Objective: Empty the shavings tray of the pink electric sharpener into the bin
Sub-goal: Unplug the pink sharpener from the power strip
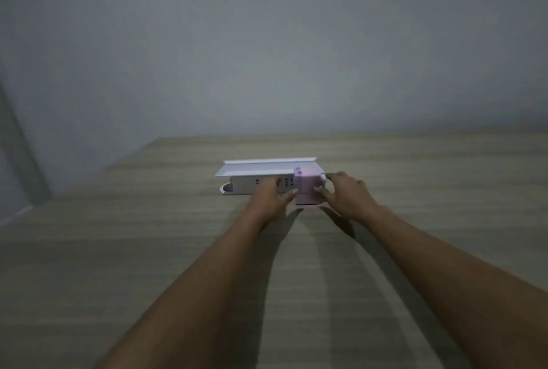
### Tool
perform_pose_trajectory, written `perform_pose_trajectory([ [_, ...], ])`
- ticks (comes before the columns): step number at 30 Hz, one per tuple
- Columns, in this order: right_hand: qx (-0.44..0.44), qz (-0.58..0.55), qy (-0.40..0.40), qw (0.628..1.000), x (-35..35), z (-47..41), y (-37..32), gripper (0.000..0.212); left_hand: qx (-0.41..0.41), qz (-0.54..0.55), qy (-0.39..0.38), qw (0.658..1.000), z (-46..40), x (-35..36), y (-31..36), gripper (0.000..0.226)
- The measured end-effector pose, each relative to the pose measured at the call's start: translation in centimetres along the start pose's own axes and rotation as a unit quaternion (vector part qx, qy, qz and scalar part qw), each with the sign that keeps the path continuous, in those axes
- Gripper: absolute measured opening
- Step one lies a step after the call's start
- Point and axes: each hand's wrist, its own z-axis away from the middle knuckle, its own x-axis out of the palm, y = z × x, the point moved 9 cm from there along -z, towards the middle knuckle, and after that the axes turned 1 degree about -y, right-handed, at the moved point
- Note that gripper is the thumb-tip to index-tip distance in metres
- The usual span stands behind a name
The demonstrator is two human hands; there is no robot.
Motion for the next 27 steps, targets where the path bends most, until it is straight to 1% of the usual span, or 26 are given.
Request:
perform_pose_trajectory([
  [3, -0.006, -0.062, 0.019, 0.998, 1.8, -1.8, 1.5, 0.045, -0.007, 0.09, -0.04, 0.995, -1.7, 2.4, -0.8, 0.061],
  [7, -0.005, -0.193, 0.014, 0.981, 3.3, -2.2, 2.4, 0.035, -0.006, 0.136, -0.055, 0.989, -2.8, 3.9, -1.5, 0.055],
  [9, -0.008, -0.228, 0.021, 0.973, 3.4, -2.2, 2.6, 0.033, -0.01, 0.152, -0.048, 0.987, -3.0, 3.9, -1.7, 0.055],
  [12, -0.008, -0.265, 0.009, 0.964, 3.4, -1.7, 2.5, 0.035, -0.023, 0.162, -0.053, 0.985, -2.5, 3.8, -2.1, 0.058],
  [14, -0.012, -0.299, -0.002, 0.954, 3.2, -1.2, 2.4, 0.04, -0.028, 0.171, -0.058, 0.983, -1.8, 3.3, -2.0, 0.058],
  [17, -0.03, -0.367, -0.03, 0.929, 2.5, -0.1, 1.4, 0.044, -0.02, 0.182, -0.071, 0.981, -0.4, 2.3, -0.8, 0.053],
  [21, -0.046, -0.411, -0.04, 0.909, 0.6, 2.6, -0.4, 0.044, -0.022, 0.192, -0.072, 0.978, 2.8, 0.5, 0.2, 0.056],
  [23, -0.045, -0.422, -0.04, 0.905, -0.4, 4.6, -1.2, 0.043, -0.023, 0.197, -0.07, 0.978, 5.1, -0.5, 1.0, 0.057],
  [27, -0.054, -0.427, -0.063, 0.9, -1.5, 8.9, -2.8, 0.044, -0.026, 0.202, -0.095, 0.974, 9.9, -1.6, 2.4, 0.056],
])
